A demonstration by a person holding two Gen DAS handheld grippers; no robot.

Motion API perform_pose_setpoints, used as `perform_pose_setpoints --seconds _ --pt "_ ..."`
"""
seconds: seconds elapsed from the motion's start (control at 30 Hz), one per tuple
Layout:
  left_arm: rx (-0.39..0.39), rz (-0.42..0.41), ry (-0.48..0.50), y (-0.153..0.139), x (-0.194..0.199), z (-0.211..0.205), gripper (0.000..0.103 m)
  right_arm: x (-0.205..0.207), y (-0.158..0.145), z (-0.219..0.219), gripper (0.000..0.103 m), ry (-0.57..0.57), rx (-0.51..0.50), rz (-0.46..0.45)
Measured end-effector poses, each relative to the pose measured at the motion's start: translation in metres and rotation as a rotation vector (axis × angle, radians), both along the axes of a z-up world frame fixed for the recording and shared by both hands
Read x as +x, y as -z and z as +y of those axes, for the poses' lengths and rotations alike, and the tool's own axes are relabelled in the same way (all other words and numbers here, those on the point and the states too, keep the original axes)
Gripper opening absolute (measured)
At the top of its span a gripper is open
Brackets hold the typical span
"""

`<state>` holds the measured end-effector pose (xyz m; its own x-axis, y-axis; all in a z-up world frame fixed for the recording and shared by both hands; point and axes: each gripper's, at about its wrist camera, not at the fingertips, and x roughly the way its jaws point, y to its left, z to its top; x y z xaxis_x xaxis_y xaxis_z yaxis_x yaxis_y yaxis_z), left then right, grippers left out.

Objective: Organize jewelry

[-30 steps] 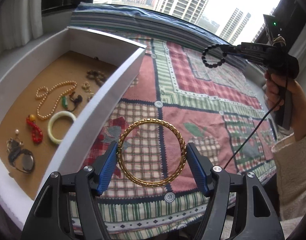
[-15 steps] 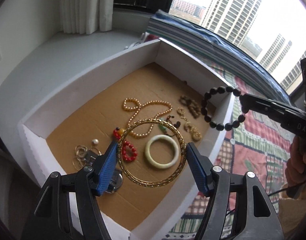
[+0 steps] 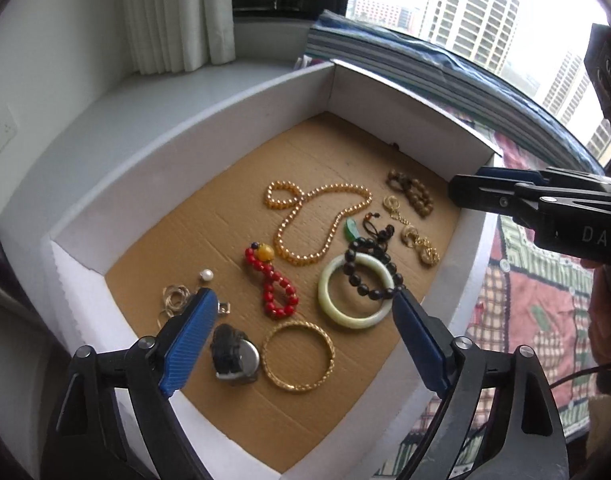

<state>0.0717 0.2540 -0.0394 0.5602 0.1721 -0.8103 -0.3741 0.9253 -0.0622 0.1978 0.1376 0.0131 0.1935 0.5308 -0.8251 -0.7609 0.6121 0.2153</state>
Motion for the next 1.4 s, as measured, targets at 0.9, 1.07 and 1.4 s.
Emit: perform_pose_setpoints --seconds 0.9,1.07,1.4 --pt "0.090 0.013 -0.327 -0.046 -0.061 0.019 0.102 -0.062 -0.039 0.007 0.083 0.009 -0.106 -0.224" --pt "0.070 0.016 -0.358 -0.046 -0.067 0.026 0.102 -0.059 -0.030 0.012 0.082 0.024 -0.130 -0.186" --pt "0.096 0.017 -0.376 -0.050 -0.065 0.030 0.102 -0.059 -0.027 0.015 0.082 0.037 -0.146 -0.183"
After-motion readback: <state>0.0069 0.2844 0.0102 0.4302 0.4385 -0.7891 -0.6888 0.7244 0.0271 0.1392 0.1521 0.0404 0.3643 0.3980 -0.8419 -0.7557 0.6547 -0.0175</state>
